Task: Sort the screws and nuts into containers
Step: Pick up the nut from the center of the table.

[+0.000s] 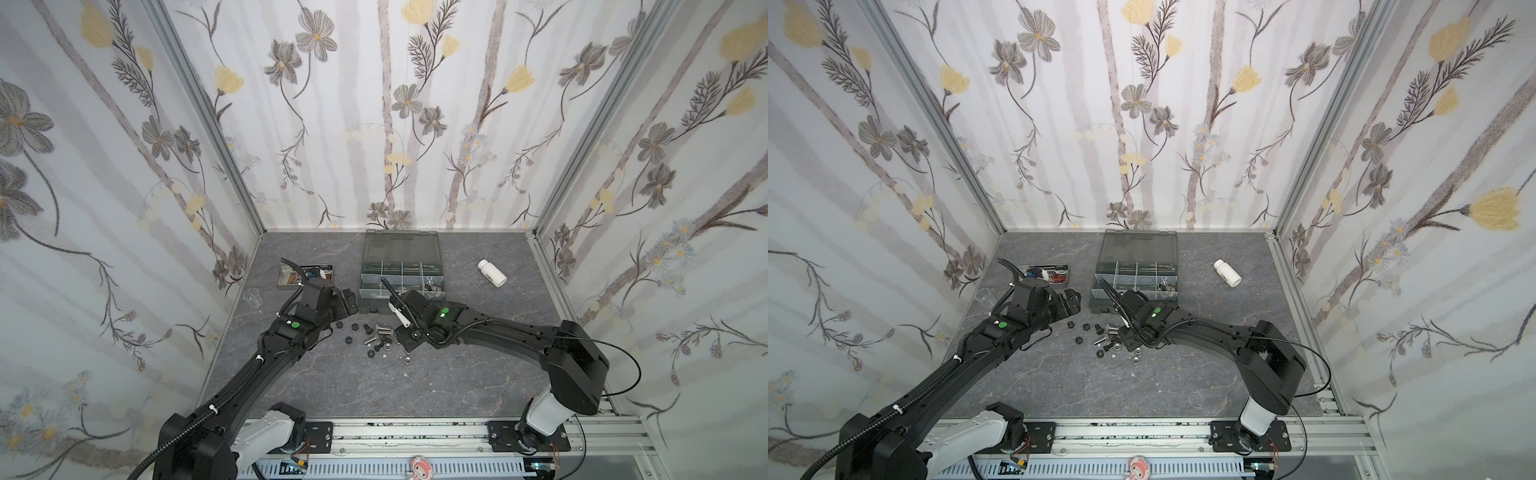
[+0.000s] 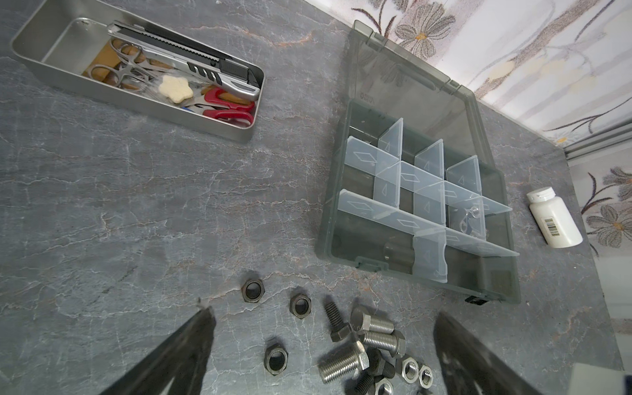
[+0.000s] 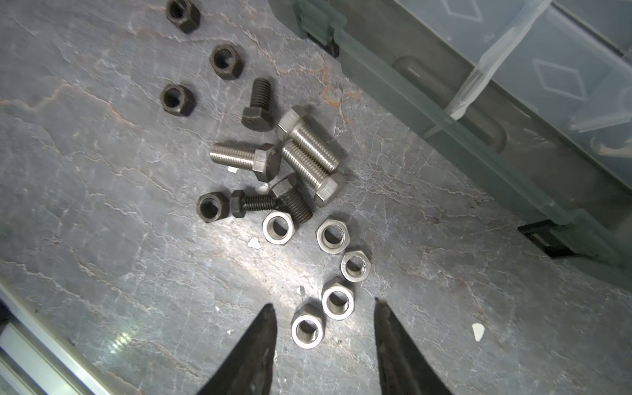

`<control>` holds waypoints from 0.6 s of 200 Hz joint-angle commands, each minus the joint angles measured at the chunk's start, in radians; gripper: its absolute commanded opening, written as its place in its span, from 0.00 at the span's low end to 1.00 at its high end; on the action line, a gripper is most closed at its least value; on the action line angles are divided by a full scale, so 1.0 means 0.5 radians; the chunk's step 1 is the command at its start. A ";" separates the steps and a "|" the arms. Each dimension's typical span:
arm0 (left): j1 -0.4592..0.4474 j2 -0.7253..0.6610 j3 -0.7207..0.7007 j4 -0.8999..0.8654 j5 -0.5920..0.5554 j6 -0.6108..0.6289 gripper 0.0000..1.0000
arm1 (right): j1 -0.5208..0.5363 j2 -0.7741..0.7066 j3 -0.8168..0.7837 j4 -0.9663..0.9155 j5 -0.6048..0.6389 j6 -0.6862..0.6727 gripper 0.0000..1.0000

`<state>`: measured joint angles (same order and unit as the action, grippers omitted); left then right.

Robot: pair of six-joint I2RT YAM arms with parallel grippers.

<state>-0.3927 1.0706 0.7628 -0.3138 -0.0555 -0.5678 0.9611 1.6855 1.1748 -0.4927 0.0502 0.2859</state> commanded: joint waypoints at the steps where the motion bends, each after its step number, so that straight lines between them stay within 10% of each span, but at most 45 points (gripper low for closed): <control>1: 0.018 0.002 -0.010 0.103 0.046 -0.011 1.00 | 0.016 0.081 0.050 -0.008 -0.004 -0.049 0.43; 120: 0.113 0.058 0.011 0.150 0.138 0.020 1.00 | 0.020 0.355 0.131 0.027 0.017 -0.072 0.45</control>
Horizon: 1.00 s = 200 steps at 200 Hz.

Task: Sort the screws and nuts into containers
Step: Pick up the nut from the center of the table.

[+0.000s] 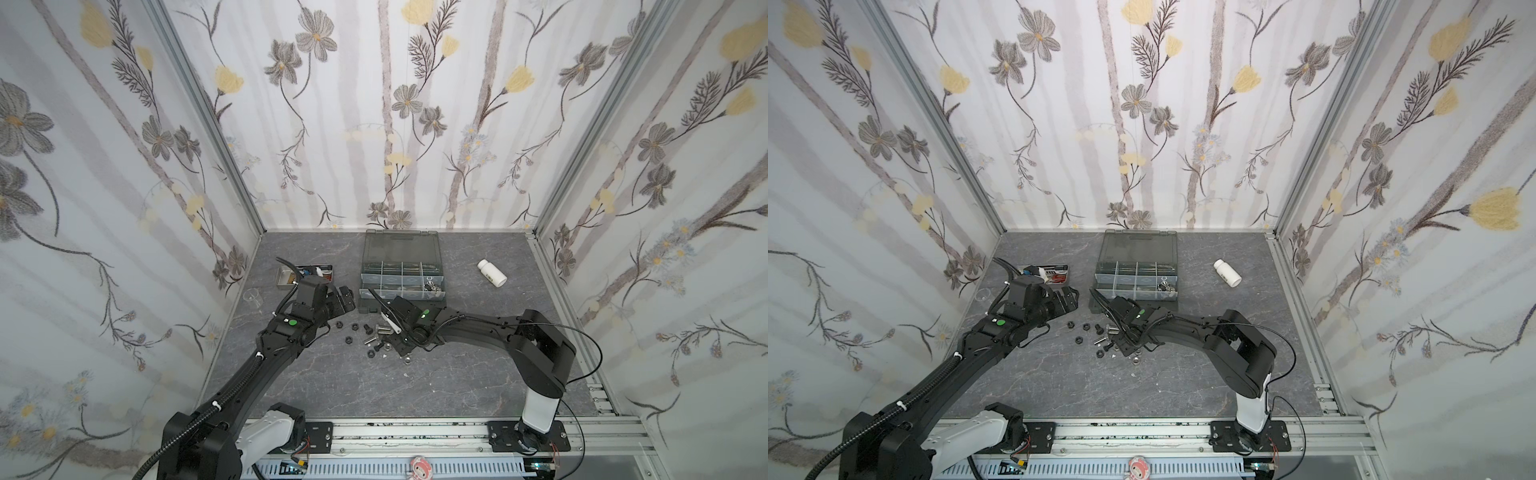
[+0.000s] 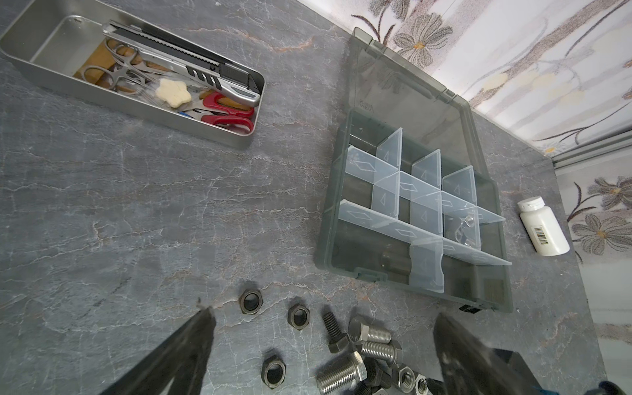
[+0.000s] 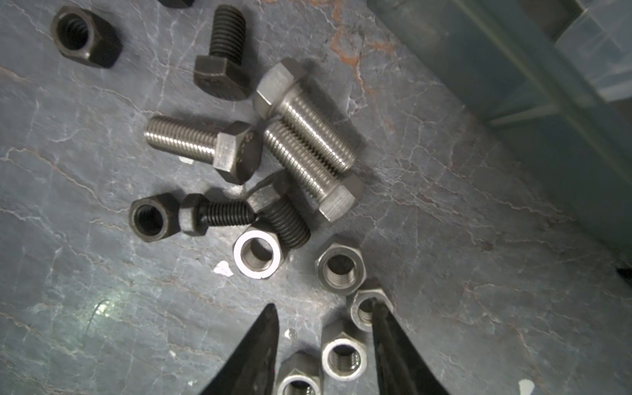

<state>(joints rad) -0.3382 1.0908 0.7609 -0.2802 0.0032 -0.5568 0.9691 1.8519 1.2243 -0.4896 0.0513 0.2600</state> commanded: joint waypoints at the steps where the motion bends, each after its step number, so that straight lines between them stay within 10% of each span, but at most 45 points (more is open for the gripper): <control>1: 0.003 0.018 0.015 0.084 0.021 -0.002 1.00 | 0.002 0.023 0.033 0.020 0.015 -0.021 0.45; 200: 0.006 0.073 0.098 0.042 0.029 0.020 1.00 | -0.024 0.197 0.148 -0.005 0.088 -0.053 0.43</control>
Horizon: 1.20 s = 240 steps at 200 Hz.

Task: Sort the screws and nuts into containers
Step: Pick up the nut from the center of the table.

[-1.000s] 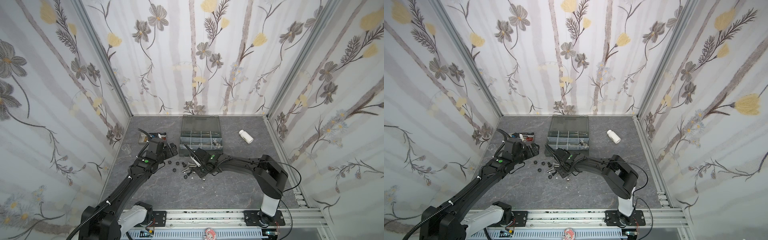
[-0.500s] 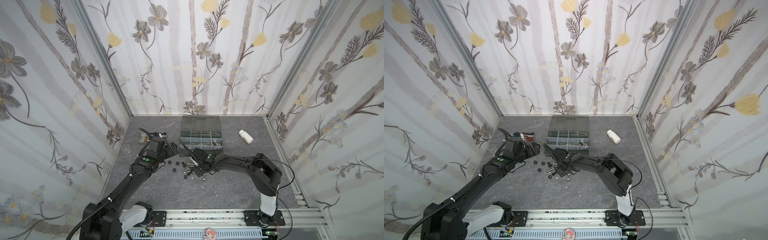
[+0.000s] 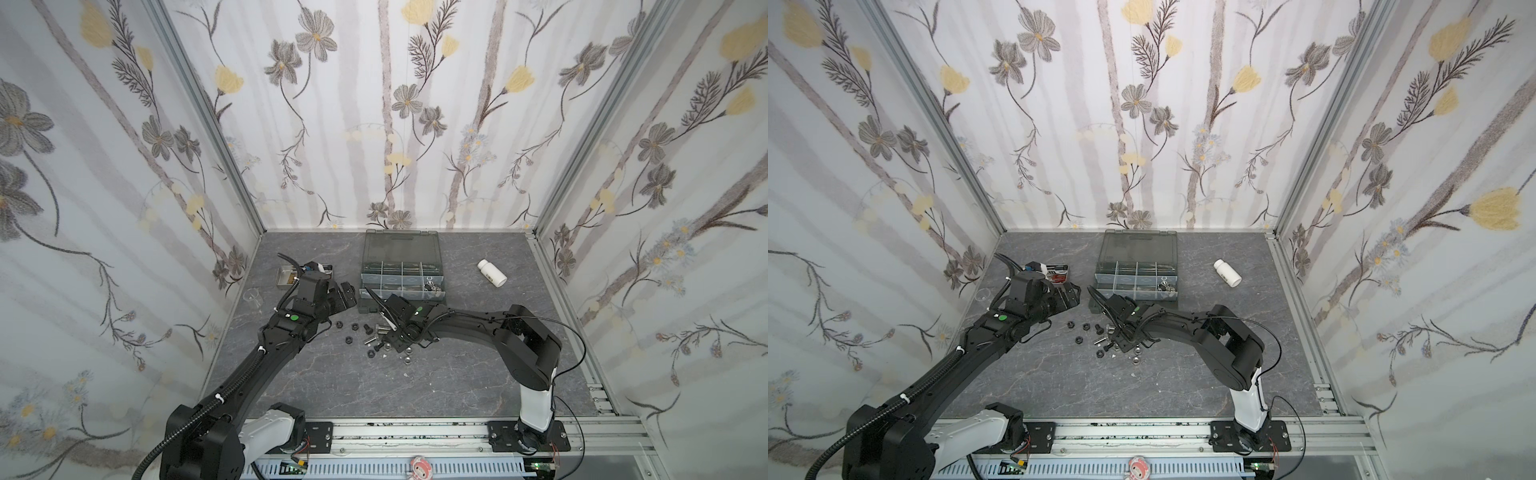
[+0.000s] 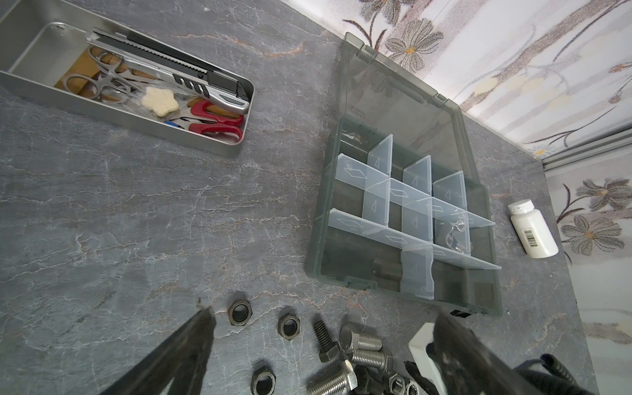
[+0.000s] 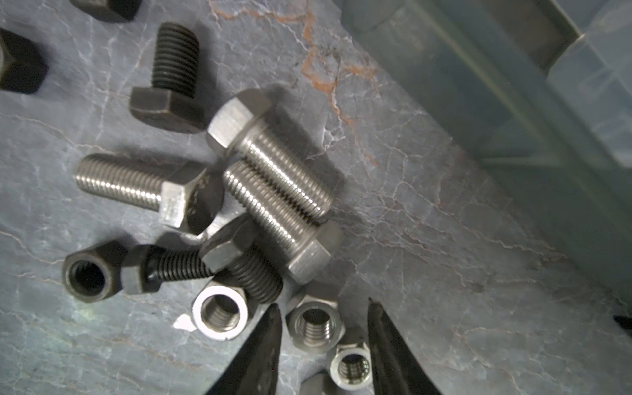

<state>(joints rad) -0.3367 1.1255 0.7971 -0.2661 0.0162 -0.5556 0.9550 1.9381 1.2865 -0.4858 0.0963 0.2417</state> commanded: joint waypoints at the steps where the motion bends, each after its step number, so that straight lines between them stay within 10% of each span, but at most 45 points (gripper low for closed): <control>1: 0.002 0.004 0.026 0.014 0.004 0.017 1.00 | 0.004 0.025 0.023 -0.012 -0.002 -0.017 0.43; 240: 0.003 -0.079 0.020 -0.033 0.017 0.013 1.00 | 0.010 -0.019 0.010 -0.034 0.077 0.013 0.16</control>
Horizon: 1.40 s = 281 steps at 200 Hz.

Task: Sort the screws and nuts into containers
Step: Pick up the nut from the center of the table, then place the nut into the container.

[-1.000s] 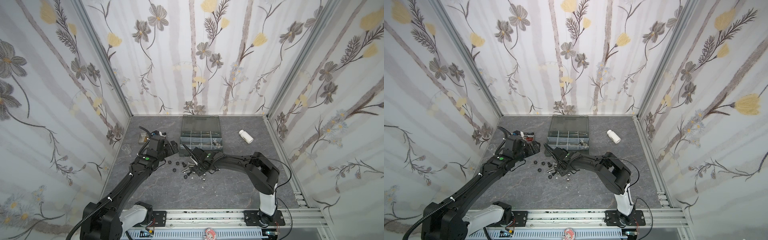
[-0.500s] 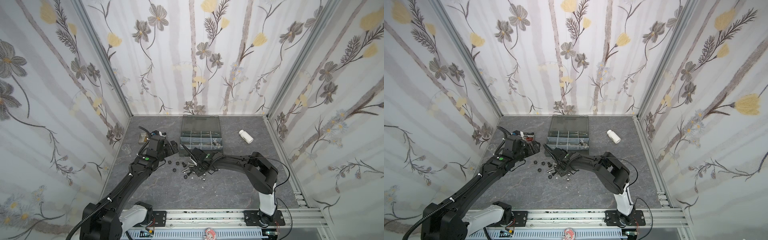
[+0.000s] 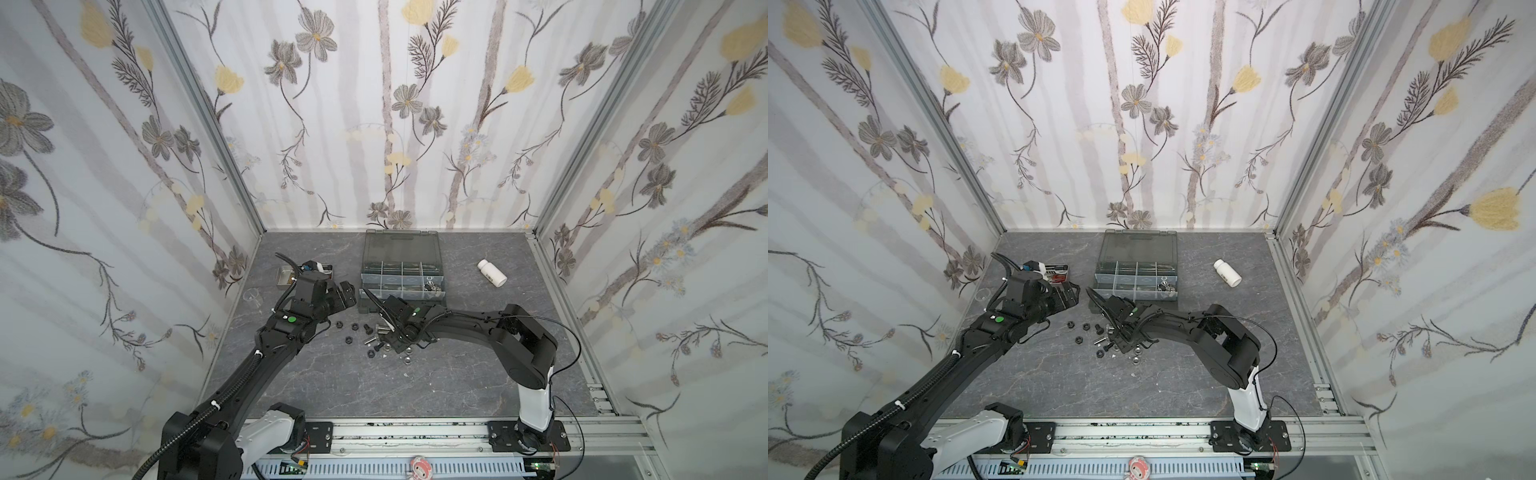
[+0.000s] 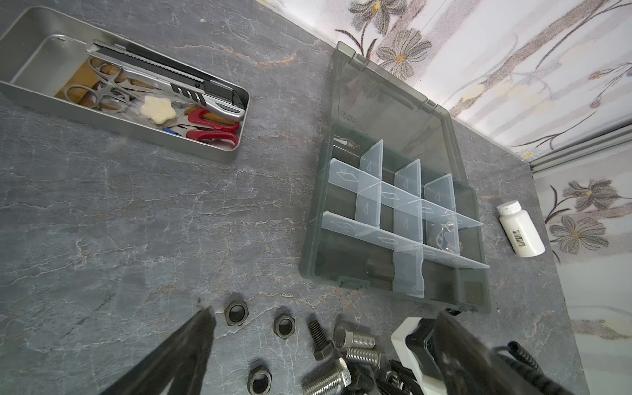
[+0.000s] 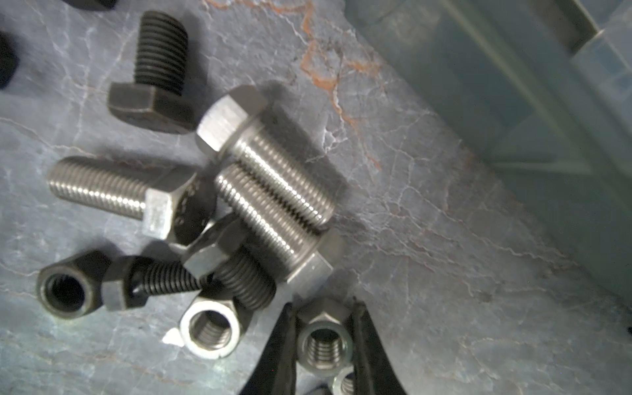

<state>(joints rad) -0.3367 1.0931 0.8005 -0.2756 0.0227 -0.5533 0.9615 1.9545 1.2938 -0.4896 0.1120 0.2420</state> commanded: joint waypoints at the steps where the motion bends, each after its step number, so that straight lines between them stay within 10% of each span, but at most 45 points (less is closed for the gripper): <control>1: 0.004 -0.016 0.013 -0.017 0.004 0.010 1.00 | -0.004 -0.054 -0.004 -0.027 0.046 0.011 0.16; 281: 0.003 0.236 0.266 -0.038 0.221 0.238 1.00 | -0.554 -0.075 0.376 -0.058 -0.107 -0.091 0.16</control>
<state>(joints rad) -0.3367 1.2011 0.9180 -0.3164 0.1223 -0.4488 0.6926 1.9003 1.4635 -0.5159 0.0586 0.2165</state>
